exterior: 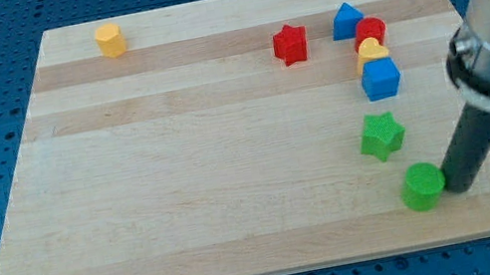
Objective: Place the green circle diagonally to the bottom left of the red star
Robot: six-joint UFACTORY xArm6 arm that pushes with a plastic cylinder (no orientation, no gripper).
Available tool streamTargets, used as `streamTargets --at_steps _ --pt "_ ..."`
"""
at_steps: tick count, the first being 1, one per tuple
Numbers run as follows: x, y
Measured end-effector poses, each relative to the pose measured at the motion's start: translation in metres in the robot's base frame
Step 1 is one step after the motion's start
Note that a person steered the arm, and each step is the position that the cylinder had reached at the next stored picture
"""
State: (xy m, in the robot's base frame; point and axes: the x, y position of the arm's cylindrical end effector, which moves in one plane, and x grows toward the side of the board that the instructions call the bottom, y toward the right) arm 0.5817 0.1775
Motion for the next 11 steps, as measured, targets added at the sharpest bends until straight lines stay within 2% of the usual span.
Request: streamTargets --at_steps 1,2,3,5,6,7,8,9,10,11 --pt "0.036 -0.02" --pt "0.029 -0.035" --pt "0.023 -0.007" --pt "-0.012 -0.041" --pt "-0.018 -0.022" --pt "-0.037 -0.063" --pt "-0.031 -0.124" --pt "-0.052 -0.139" --pt "-0.094 -0.139" --pt "-0.132 -0.164"
